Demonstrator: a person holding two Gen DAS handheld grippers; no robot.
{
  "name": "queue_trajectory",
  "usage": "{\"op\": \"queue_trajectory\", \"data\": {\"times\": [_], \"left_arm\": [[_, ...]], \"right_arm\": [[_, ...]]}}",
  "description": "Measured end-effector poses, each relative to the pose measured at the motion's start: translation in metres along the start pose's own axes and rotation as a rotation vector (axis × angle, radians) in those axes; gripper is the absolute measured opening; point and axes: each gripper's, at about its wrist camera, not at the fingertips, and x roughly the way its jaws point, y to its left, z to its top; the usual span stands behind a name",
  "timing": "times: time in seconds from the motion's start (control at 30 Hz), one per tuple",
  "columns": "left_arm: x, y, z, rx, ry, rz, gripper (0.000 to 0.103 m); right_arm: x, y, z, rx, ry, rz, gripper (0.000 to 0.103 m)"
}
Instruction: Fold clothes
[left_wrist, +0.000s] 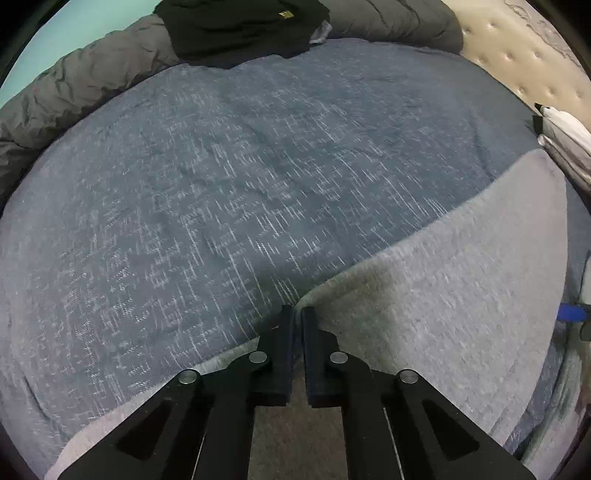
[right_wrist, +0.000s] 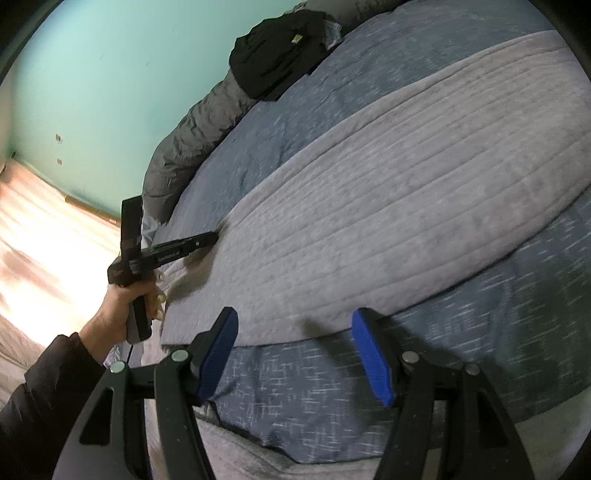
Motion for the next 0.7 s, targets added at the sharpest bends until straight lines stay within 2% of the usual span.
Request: {"op": "queue_trajectory", "data": {"times": [0.1, 0.27, 0.37, 0.47, 0.53, 0.57, 0.7], "left_arm": [[-0.003, 0.012, 0.015, -0.070, -0.029, 0.014, 0.004], [0.010, 0.015, 0.025, -0.101, -0.008, 0.044, 0.004], [0.018, 0.022, 0.025, -0.140, -0.006, 0.035, 0.012], [0.001, 0.037, 0.023, -0.200, -0.033, 0.070, 0.019], [-0.022, 0.054, 0.016, -0.255, -0.066, 0.043, 0.019], [-0.038, 0.063, 0.008, -0.270, -0.085, 0.052, 0.022], [-0.103, 0.100, -0.045, -0.357, -0.144, 0.070, 0.050]], "right_arm": [[-0.003, -0.002, 0.000, 0.005, -0.005, 0.001, 0.065], [-0.007, -0.006, 0.000, 0.012, -0.012, 0.004, 0.065], [-0.010, -0.008, 0.000, 0.016, -0.016, 0.005, 0.065], [-0.011, -0.006, 0.002, 0.013, -0.020, 0.005, 0.065], [-0.012, -0.005, 0.002, 0.015, -0.022, 0.010, 0.065], [-0.013, -0.004, 0.002, 0.013, -0.023, 0.013, 0.065], [-0.016, 0.002, 0.002, 0.006, -0.026, 0.022, 0.065]]}}
